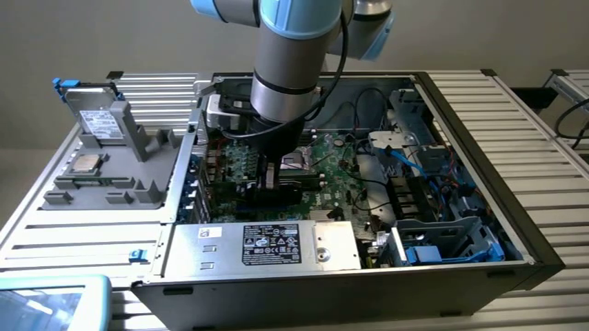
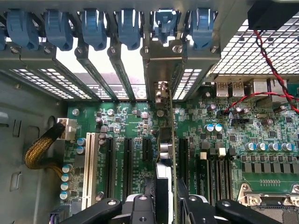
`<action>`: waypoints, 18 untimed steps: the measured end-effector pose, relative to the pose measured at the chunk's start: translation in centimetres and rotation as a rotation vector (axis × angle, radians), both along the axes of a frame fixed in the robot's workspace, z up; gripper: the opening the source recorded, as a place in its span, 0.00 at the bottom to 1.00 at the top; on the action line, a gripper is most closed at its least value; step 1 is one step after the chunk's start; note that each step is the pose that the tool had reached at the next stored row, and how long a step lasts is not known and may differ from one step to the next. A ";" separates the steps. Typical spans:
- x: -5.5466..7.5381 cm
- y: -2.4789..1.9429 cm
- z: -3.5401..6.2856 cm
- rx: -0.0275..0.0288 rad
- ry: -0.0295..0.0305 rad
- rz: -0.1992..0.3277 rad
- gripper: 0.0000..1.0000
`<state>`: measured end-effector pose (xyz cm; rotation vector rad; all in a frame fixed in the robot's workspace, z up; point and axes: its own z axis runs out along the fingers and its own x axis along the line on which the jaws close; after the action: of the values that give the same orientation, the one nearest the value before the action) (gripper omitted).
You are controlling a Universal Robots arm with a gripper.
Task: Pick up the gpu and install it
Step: 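Insert the gpu into the slot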
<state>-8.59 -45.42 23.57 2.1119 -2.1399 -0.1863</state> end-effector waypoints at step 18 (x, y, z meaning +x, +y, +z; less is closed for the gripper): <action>0.0 0.00 0.00 0.0000 0.0000 0.000 0.28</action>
<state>-8.59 -45.42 23.58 2.1118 -2.1400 -0.1863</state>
